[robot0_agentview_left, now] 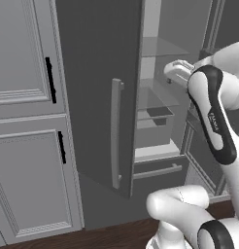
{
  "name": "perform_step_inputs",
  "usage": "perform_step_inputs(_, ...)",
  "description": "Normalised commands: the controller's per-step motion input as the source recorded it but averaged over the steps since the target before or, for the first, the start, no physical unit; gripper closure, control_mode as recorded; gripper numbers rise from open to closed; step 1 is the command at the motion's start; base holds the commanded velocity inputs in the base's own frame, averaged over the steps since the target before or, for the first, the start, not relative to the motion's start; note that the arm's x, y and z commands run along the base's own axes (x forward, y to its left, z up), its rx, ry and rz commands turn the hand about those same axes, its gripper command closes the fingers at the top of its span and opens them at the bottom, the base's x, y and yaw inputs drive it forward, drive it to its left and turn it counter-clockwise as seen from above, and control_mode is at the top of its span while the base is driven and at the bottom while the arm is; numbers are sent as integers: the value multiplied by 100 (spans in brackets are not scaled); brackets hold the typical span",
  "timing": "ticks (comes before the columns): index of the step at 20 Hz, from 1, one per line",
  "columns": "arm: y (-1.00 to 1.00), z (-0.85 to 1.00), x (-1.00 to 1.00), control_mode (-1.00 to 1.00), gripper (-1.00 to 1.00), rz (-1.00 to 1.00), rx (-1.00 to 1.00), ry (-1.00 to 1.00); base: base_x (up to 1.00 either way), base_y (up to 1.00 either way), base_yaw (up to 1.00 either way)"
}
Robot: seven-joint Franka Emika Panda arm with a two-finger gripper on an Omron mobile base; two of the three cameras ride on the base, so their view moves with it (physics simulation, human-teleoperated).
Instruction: Grab a lemon wedge from the fridge and one ice cube from the ice bowl, and put them in the glass of lemonade.
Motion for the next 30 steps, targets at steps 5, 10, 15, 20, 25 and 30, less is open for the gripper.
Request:
perform_step_inputs(5,13,-21,51,-100,-100,9,30,34,0,0,0)
perform_step_inputs(10,25,-69,44,-100,-100,13,22,34,0,0,0)
perform_step_inputs(15,9,-74,11,-100,-100,11,18,10,0,0,0)
perform_step_inputs(20,13,-43,1,-100,-100,9,15,0,0,0,0)
perform_step_inputs(25,41,-4,28,-100,-100,7,17,1,0,0,0)
perform_step_inputs(30,9,-3,48,-100,-100,1,12,0,0,0,0)
